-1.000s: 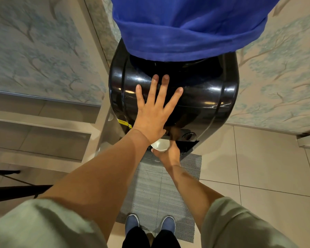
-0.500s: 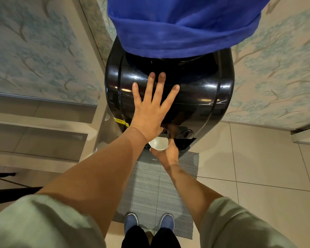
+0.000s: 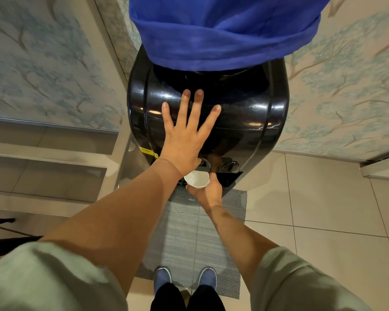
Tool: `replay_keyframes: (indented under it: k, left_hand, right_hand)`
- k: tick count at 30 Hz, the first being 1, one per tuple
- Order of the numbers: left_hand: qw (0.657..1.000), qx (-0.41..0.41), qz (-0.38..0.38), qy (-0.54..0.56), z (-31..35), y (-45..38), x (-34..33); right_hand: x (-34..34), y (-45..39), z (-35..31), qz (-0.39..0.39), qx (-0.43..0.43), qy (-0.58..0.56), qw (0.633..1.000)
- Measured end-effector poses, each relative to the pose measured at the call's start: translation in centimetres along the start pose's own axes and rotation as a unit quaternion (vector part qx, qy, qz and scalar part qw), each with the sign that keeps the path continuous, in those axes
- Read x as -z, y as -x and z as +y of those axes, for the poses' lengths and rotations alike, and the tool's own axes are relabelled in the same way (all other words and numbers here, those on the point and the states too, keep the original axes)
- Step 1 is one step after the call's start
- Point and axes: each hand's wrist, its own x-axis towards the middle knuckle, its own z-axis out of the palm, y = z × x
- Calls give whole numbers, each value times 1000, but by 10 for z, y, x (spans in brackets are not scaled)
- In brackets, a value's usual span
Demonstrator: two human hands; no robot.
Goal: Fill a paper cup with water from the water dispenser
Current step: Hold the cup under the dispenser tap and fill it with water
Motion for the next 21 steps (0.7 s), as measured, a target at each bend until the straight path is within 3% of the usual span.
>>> replay_keyframes:
  k: [21]
  left_hand:
    - [999, 7, -31, 5, 1, 0, 5]
  right_hand:
    - [0, 1, 2, 1, 6, -1, 1000]
